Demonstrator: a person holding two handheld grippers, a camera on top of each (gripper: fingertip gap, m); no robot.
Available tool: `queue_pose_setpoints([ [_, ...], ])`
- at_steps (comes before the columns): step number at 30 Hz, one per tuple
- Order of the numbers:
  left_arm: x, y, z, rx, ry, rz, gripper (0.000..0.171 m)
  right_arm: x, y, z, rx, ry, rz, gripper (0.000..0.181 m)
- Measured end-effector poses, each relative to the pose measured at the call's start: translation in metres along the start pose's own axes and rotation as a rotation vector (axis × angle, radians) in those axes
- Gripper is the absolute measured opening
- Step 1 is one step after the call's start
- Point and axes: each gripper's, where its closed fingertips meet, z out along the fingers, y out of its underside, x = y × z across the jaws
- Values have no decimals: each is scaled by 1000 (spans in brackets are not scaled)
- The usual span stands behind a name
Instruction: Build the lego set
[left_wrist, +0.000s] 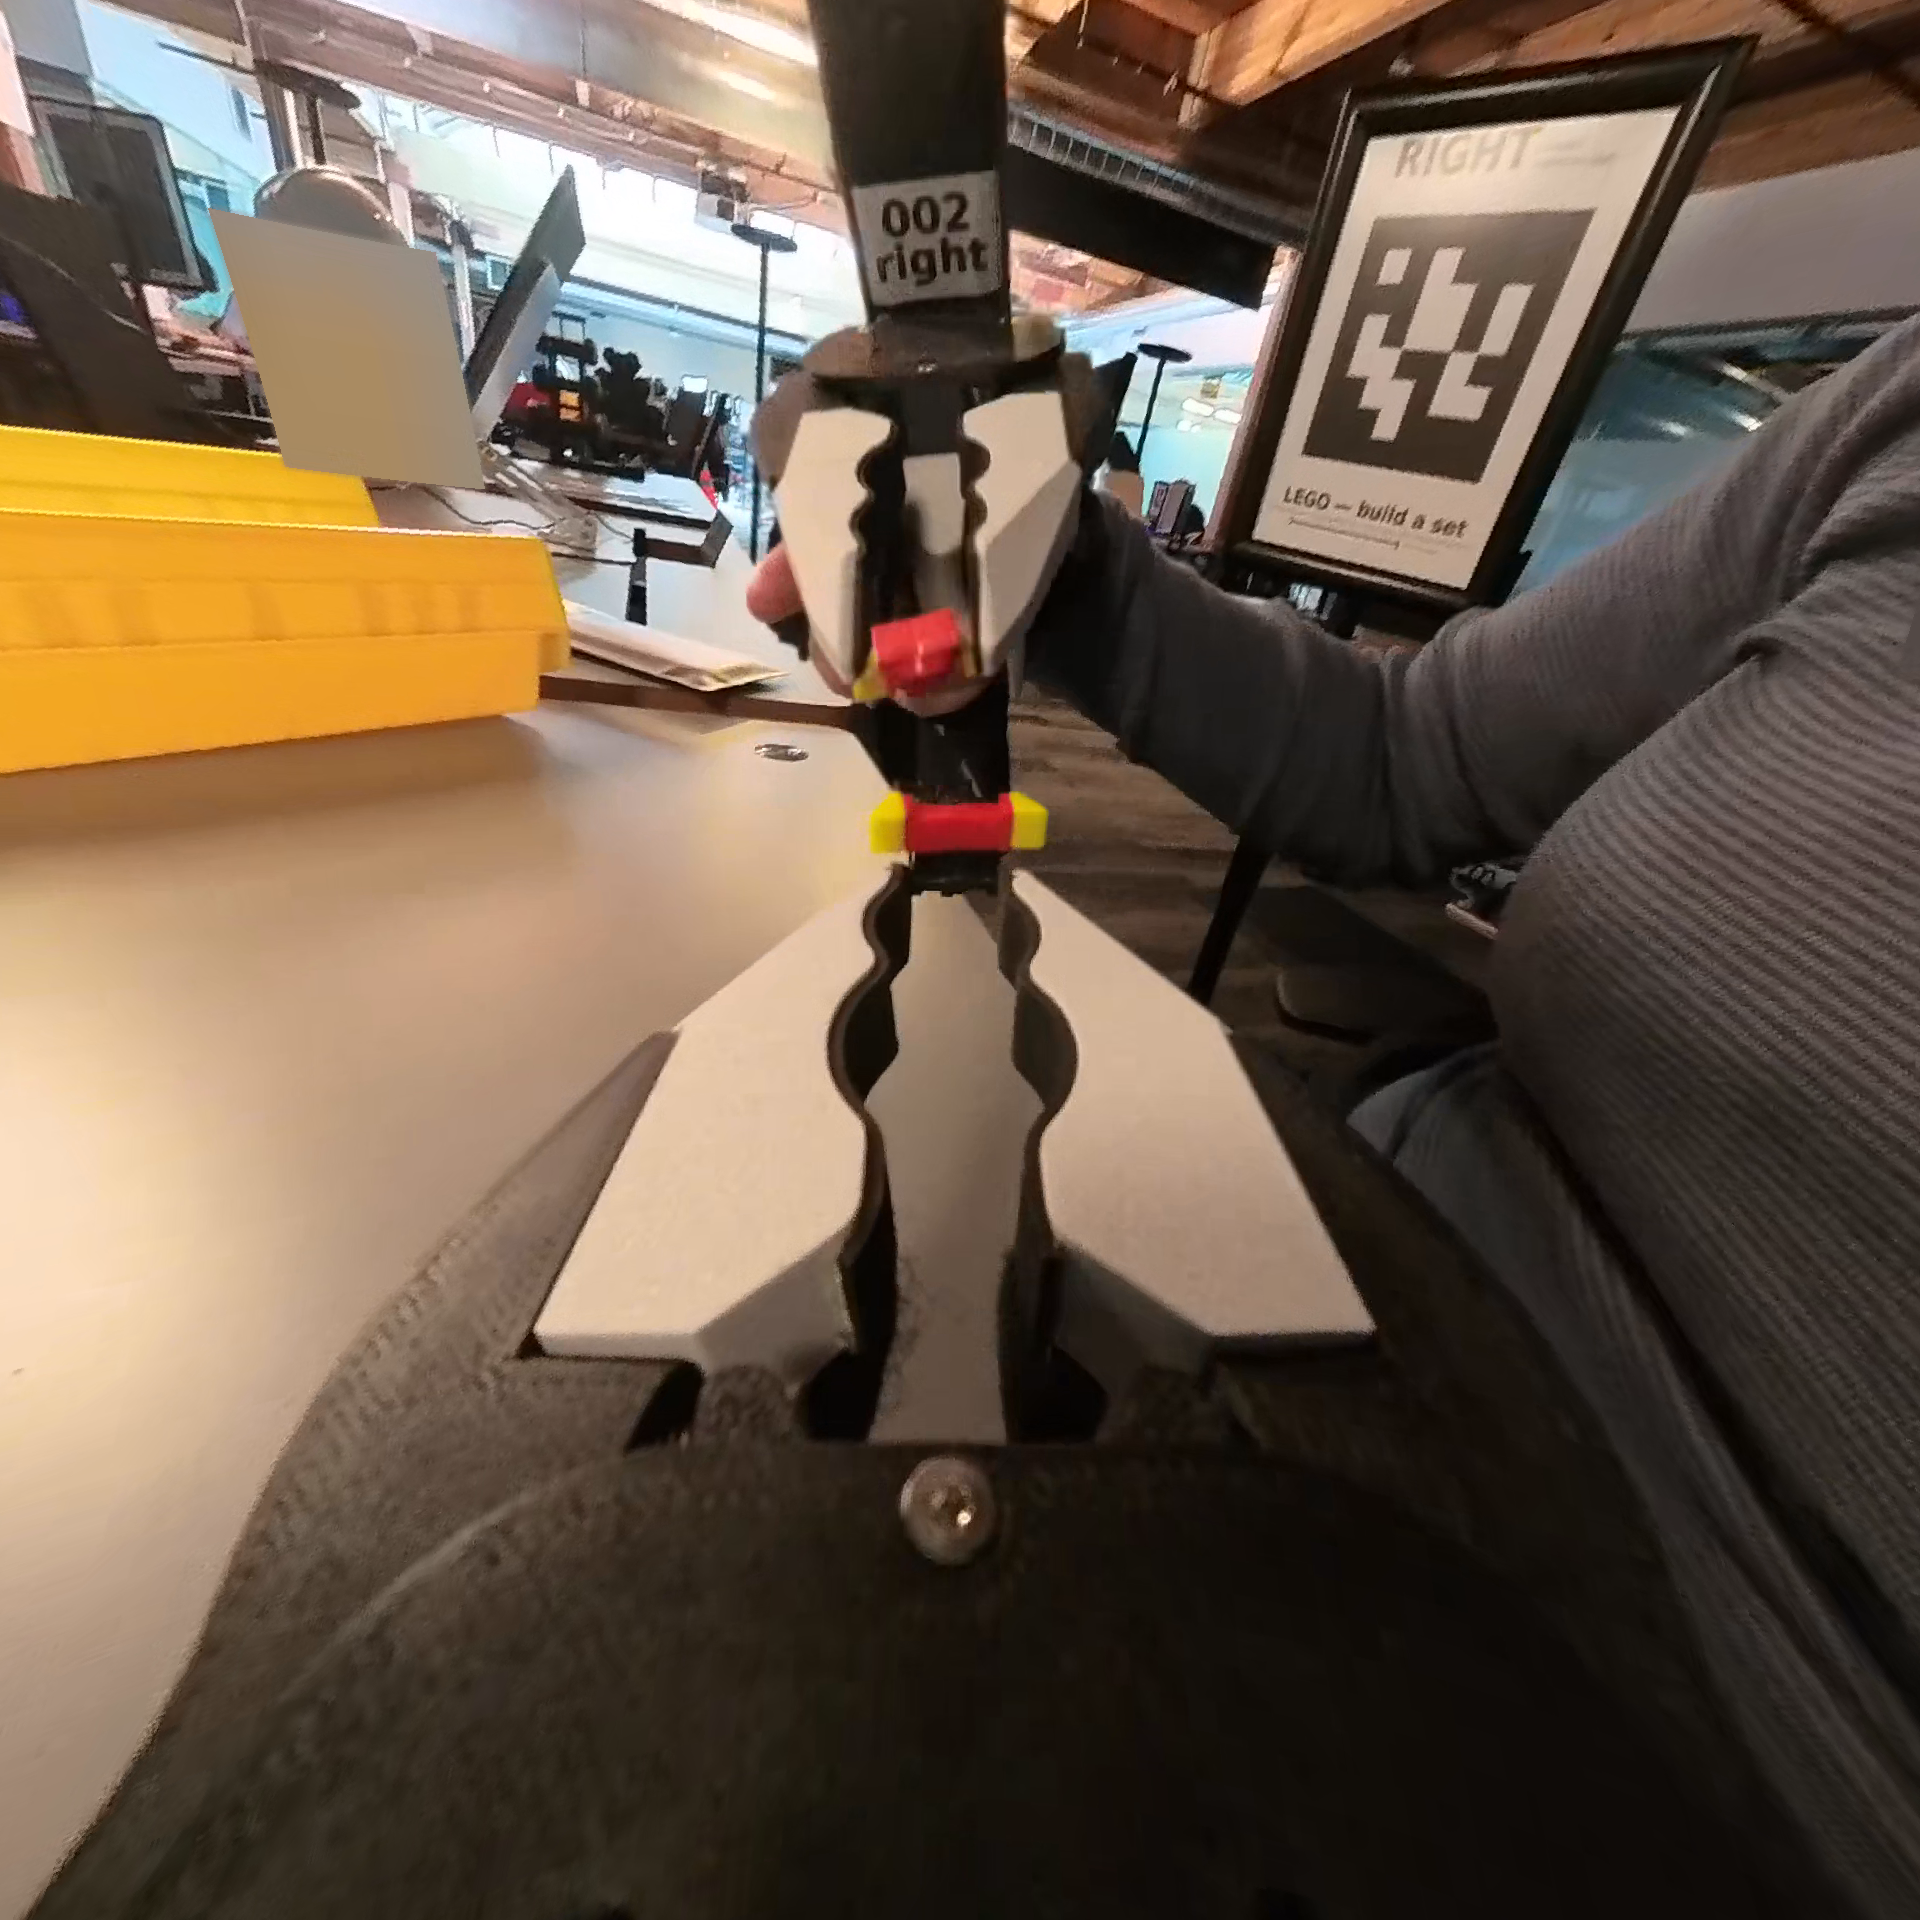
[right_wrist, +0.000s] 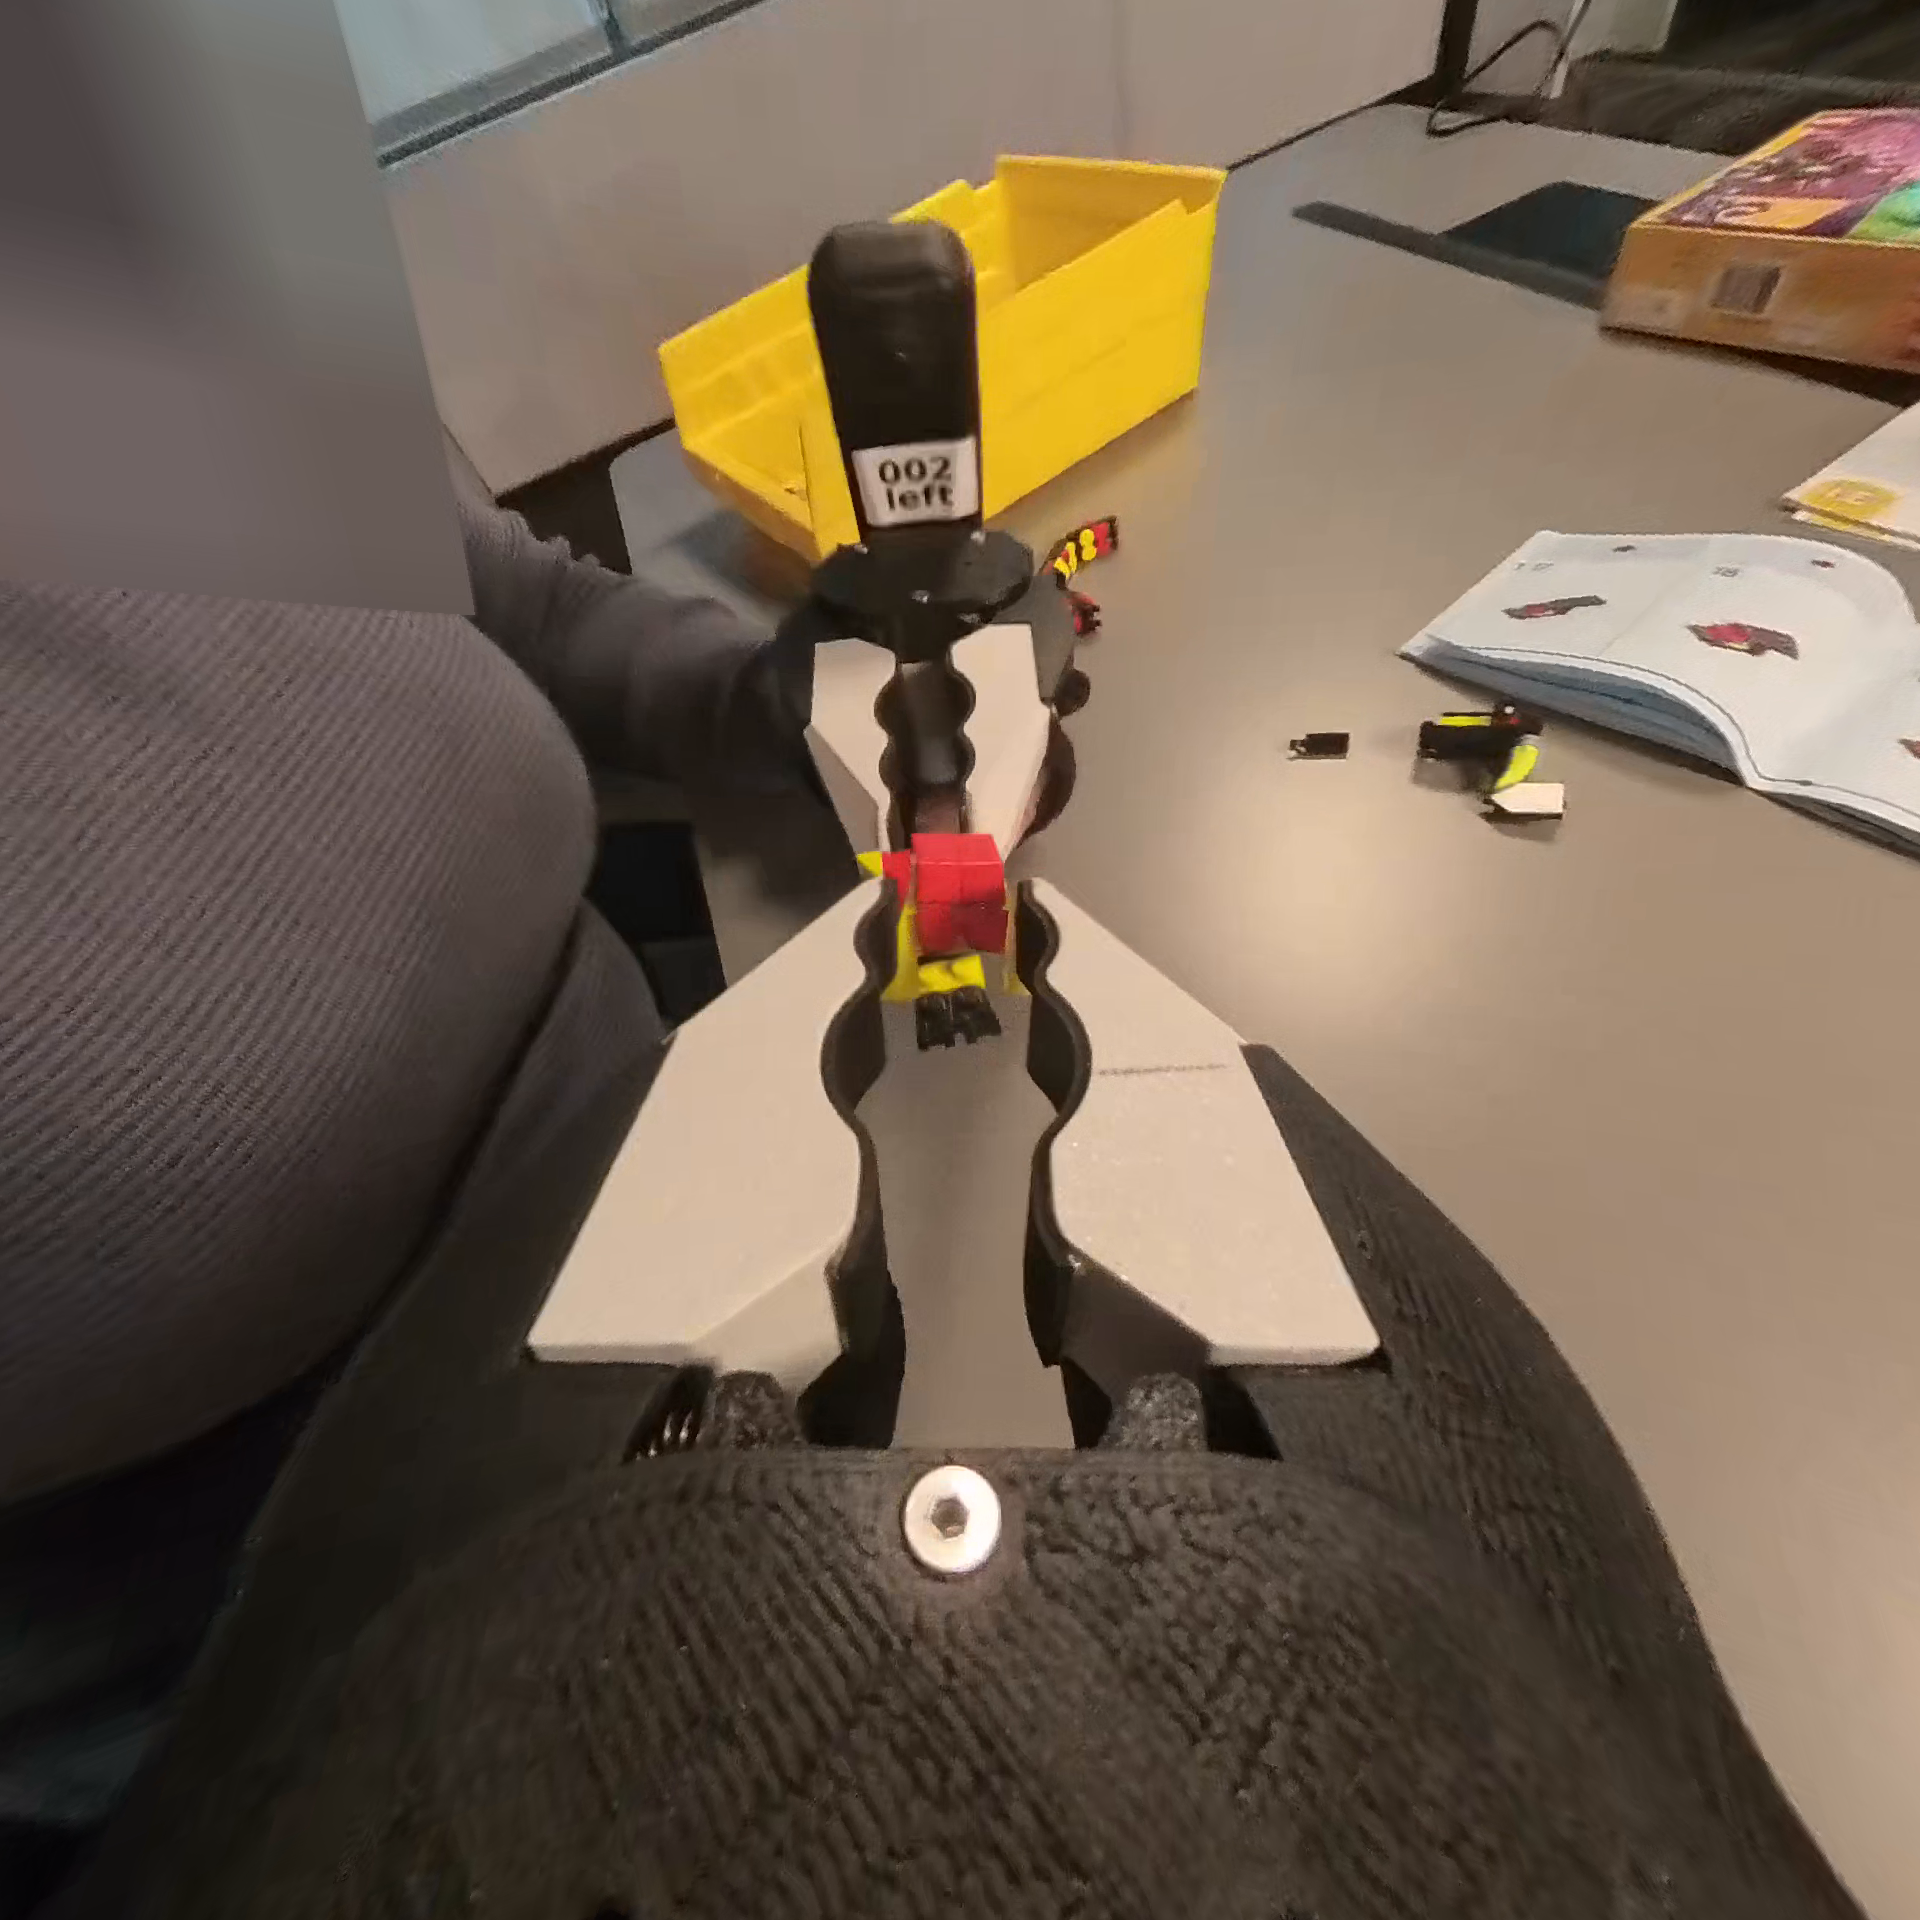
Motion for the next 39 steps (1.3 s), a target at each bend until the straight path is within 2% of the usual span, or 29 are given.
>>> queue_pose_setpoints([
  [12, 6, -4, -1, 30, 34, 2, 15, -9, 13, 11, -167, 46, -147, 21],
  [27, 7, -1, 0, 17, 40, 4, 15, -10, 18, 12, -230, 88, -232, 21],
  [39, 6, 0, 1, 10, 39, -6, 15, -7, 18, 3, -342, 75, -236, 21],
])
